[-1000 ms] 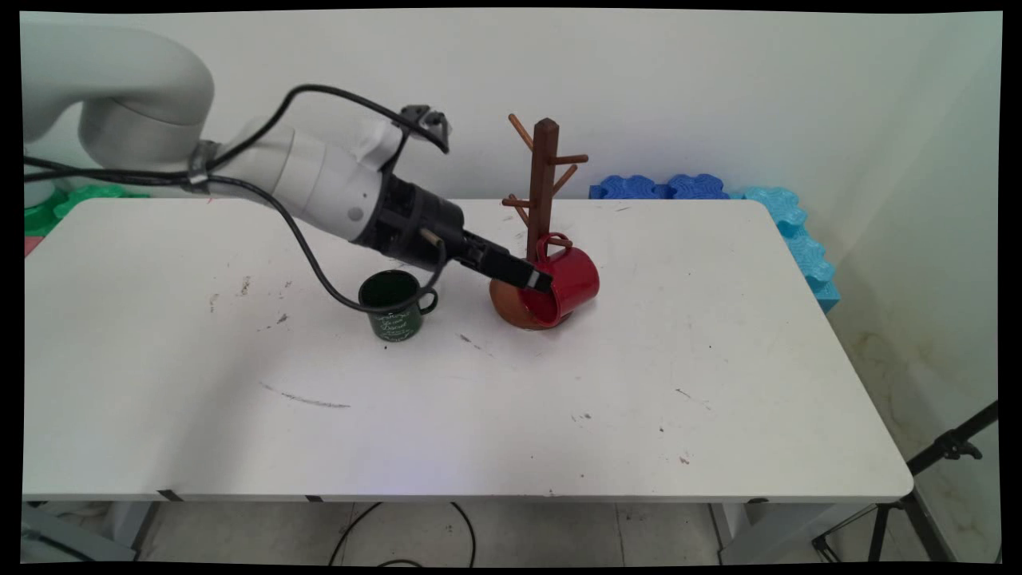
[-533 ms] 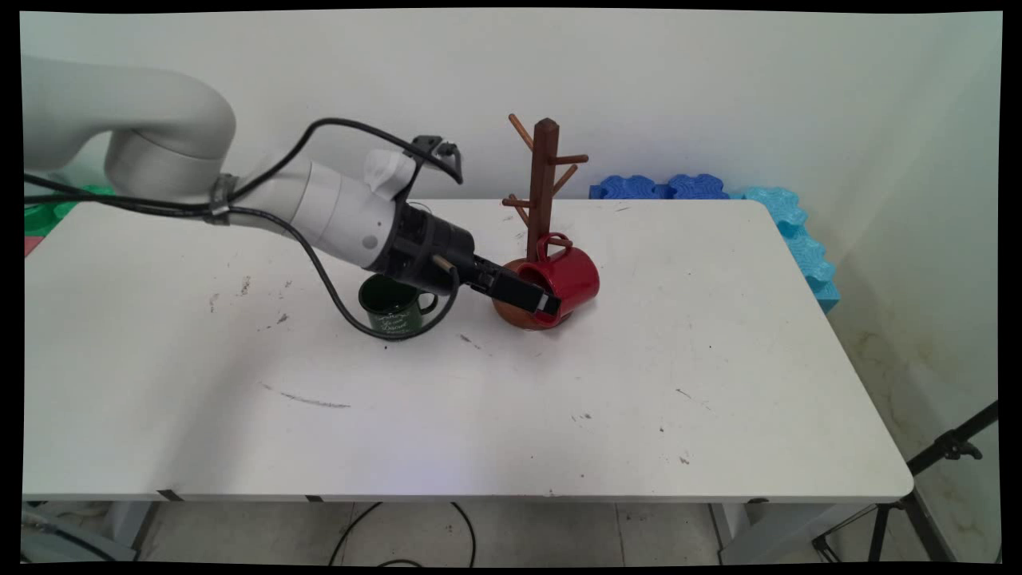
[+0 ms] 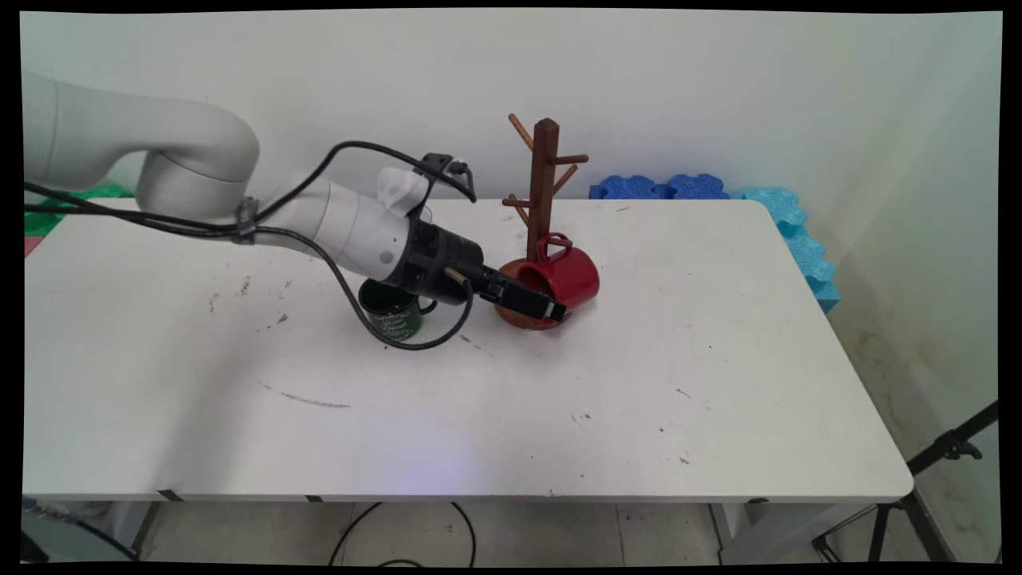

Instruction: Pick up the red mug from the rack

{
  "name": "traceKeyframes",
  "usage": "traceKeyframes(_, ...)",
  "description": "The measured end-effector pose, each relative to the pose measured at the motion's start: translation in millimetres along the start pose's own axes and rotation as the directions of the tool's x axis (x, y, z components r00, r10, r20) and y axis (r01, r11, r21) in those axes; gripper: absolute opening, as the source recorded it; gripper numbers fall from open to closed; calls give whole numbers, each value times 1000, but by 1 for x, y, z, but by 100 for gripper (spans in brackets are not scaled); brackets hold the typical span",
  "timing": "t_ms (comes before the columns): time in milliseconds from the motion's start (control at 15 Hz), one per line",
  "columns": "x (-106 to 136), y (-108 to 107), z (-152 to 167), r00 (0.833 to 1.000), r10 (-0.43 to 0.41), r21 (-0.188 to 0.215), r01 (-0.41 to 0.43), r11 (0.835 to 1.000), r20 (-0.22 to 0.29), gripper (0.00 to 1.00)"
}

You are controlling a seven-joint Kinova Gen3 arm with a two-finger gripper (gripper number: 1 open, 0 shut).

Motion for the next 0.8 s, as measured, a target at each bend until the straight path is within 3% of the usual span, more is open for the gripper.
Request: traceKeyframes(800, -5, -17, 38, 998, -32, 31, 33, 999, -52, 100)
